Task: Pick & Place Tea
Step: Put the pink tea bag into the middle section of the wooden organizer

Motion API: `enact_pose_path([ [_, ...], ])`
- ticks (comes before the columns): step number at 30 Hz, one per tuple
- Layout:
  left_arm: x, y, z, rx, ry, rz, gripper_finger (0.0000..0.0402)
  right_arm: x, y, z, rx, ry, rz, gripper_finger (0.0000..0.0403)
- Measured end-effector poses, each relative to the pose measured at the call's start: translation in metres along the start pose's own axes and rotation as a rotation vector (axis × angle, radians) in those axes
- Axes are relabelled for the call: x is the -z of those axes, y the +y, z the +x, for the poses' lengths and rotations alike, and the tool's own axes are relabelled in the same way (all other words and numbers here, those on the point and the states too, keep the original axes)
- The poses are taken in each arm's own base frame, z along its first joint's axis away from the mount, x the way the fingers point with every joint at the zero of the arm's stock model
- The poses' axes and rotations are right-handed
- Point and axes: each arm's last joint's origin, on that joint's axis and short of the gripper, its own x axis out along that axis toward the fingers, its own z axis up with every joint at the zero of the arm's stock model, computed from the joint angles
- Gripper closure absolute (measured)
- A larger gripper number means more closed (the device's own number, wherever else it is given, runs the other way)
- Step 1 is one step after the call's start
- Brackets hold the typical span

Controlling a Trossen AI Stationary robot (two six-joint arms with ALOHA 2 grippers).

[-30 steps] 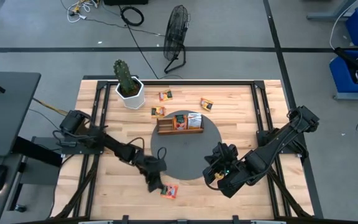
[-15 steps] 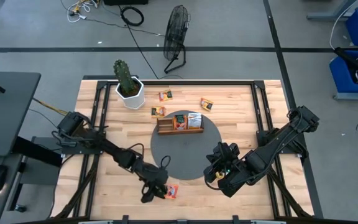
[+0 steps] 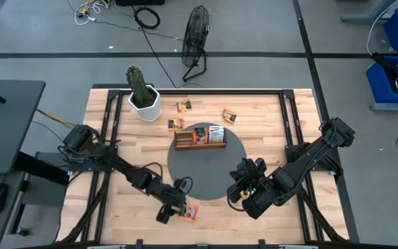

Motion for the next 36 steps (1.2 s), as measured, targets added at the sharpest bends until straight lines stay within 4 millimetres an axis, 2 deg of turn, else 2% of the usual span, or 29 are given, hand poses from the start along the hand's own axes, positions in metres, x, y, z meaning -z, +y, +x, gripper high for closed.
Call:
enact_pose_path([
  [3,0.001,0.002,0.0,-0.012,0.008,0.04,0.0208,0.0,-0.001,0.0,0.008,0.001,-0.007,0.0385],
  [14,0.01,-0.021,0.007,0.025,0.029,0.155,0.02,0.0,-0.003,0.0,0.02,0.003,-0.013,0.0385],
  [20,0.022,-0.022,0.02,0.026,0.077,0.172,0.0202,0.005,-0.005,0.005,0.029,0.008,-0.001,0.0385],
  [27,0.024,-0.019,0.025,-0.007,0.078,0.15,0.0207,0.01,-0.007,0.009,0.039,0.014,0.056,0.0385],
  [31,0.024,-0.014,0.025,-0.026,0.086,0.133,0.0238,0.01,-0.007,0.009,0.039,0.014,0.065,0.0385],
  [36,0.023,-0.004,0.025,-0.043,0.091,0.073,0.0319,0.01,-0.007,0.009,0.039,0.014,0.065,0.0385],
])
